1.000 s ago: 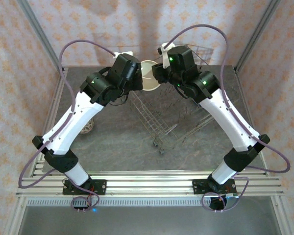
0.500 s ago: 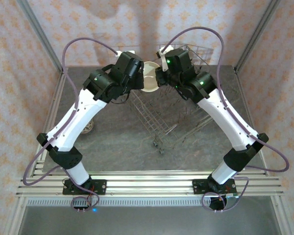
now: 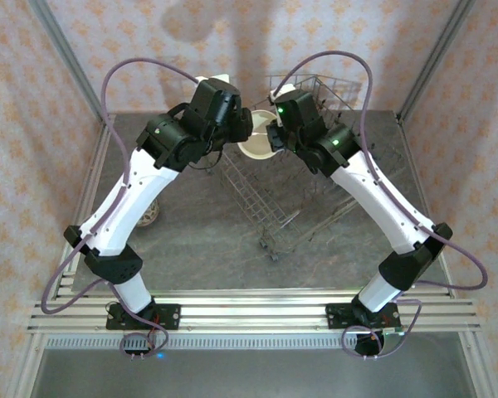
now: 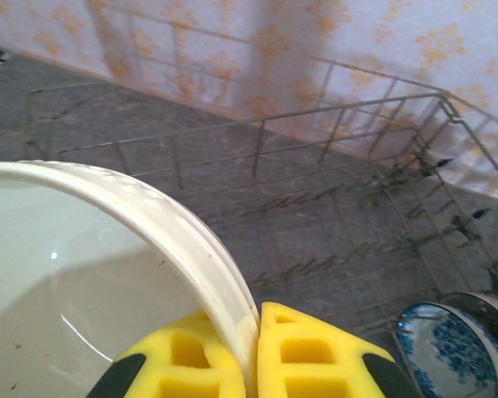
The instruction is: Load the bowls into the dish rack
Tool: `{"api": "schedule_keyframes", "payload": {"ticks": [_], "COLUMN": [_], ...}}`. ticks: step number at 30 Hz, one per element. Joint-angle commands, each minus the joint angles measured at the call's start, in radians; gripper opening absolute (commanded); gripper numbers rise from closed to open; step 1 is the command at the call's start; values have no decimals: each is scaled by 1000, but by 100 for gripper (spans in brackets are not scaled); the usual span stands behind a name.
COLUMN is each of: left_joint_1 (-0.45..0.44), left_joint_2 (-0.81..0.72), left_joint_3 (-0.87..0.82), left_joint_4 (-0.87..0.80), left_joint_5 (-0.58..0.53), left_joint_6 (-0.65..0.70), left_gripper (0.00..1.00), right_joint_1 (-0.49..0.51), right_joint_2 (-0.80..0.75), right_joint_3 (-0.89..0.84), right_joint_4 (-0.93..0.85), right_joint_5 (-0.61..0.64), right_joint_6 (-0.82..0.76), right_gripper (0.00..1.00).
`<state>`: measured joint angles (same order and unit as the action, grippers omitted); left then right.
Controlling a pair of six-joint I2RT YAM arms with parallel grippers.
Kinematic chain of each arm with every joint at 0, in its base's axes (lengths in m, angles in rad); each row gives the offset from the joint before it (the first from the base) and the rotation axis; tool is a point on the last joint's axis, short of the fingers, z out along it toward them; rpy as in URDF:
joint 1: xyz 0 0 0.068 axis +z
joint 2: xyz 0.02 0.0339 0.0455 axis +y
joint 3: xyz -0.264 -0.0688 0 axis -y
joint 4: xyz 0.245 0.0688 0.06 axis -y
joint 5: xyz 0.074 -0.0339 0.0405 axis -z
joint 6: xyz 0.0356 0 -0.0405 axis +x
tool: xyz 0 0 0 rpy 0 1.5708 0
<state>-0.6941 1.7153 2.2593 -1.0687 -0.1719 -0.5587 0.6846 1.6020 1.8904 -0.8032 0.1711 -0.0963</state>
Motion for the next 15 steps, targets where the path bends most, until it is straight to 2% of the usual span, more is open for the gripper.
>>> {"api": "schedule_keyframes", "payload": {"ticks": [1,3,6,10,15], "left_joint_1": [2,11,37,102,193], "left_joint_2": [-11,-28,-71,-157,-256], "left_joint_3": [2,-25,-99,-247,-414], "left_joint_4": [35,46,68,111,152], "left_joint_5": [-17,-16,-9,22,56], "left_joint_6": [6,6,-2,-24,-32], "left_gripper": [51,53,54,55,56], "right_joint_1": [-59,-97,-160,-249,-329], "right_joint_2": [-18,-25,-22,21,57], "right_joint_3": [4,-9,-19,-2,-21], "right_joint_4": [39,49,60,34,45], "right_joint_5": [80,92,179,327,447], "right_joint_6": [57,76,79,49,-8], "right_gripper": [0,0,0,0,0]}}
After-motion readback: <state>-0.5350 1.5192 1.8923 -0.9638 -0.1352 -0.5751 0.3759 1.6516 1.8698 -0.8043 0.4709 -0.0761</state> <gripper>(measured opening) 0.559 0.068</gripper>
